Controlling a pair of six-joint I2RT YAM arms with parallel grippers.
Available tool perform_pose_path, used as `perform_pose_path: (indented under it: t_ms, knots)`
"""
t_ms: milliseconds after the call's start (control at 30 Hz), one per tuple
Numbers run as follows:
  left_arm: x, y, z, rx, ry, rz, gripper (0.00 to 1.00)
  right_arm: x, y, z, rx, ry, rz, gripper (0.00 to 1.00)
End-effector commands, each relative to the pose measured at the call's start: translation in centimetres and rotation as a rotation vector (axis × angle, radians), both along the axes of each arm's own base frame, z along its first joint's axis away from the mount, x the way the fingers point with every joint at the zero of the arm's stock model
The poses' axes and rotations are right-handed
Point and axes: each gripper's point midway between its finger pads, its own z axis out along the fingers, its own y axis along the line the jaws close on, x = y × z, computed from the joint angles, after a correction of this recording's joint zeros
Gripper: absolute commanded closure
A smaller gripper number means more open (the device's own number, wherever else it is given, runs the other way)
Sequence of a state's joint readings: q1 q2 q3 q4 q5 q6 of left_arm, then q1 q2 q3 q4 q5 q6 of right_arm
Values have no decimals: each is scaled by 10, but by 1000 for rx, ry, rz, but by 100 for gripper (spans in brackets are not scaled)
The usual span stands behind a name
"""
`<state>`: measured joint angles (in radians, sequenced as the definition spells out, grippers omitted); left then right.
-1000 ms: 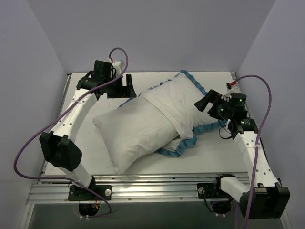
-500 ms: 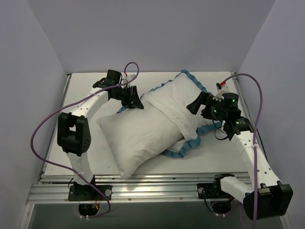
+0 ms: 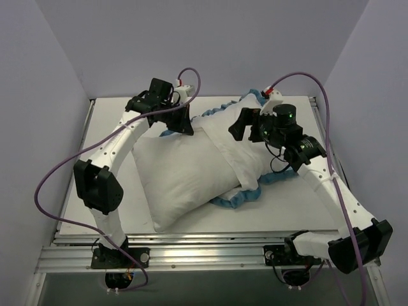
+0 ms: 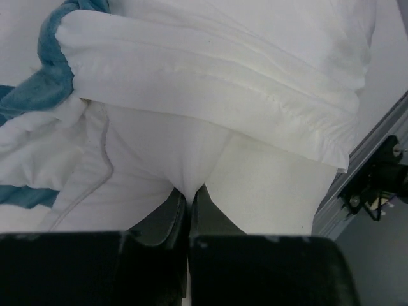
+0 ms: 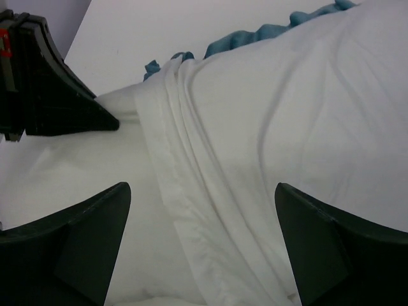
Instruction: Remove the pillowcase from the pillow
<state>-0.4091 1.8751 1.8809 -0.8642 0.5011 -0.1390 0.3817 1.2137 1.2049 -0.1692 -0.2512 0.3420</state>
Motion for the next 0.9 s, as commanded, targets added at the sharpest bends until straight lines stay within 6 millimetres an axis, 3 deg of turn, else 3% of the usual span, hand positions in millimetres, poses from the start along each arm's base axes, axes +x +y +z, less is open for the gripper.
perform_pose_path:
  t_ms: [0,167,300,400,500,600,633,667,867]
  knots:
    - [-8,9,86,53,-337,-12,98,22,10,25,-95,-108,-6,10]
    - [-28,2,109,89,-478,-25,98,45,37,25,-138,-131,34,11]
    - [-31,6,118,96,-517,5,98,54,66,5,-148,-98,86,12]
    - [-33,6,121,91,-532,8,98,49,86,-11,-173,-83,131,15]
    - [-33,6,118,98,-526,15,98,44,94,-25,-195,-67,146,21]
    - [-31,7,116,104,-524,29,98,42,95,-36,-207,-53,149,42]
    - [-31,8,115,107,-523,33,98,41,94,-39,-218,-47,152,55]
    - [-30,10,114,112,-526,42,98,40,93,-43,-226,-38,153,59]
    - [-31,14,115,123,-531,57,98,21,113,-36,-199,-37,249,60]
